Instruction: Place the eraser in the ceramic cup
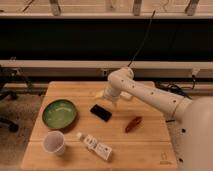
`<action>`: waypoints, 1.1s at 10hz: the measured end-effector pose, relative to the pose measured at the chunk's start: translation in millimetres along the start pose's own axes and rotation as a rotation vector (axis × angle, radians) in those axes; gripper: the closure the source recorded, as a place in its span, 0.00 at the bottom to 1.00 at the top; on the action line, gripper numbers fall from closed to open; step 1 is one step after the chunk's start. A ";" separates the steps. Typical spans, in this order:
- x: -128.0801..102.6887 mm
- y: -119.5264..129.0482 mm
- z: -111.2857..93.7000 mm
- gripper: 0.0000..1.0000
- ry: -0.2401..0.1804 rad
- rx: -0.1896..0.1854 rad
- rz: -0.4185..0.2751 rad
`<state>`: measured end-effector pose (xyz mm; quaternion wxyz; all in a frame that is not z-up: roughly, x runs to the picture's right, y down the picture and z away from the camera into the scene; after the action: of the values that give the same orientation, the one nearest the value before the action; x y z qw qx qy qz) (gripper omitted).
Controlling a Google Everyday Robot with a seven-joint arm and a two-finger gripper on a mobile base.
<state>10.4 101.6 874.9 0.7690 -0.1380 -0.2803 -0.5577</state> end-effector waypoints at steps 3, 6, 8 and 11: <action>-8.0 -3.1 2.5 0.20 0.027 -0.010 -0.136; -30.0 -3.4 -4.8 0.20 0.060 -0.062 -0.233; -39.2 -6.1 -2.2 0.20 0.066 -0.099 -0.282; -46.9 -5.7 18.1 0.20 0.052 -0.147 -0.326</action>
<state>-10.3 145.8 861.4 0.6632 -0.1322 -0.2377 -0.6972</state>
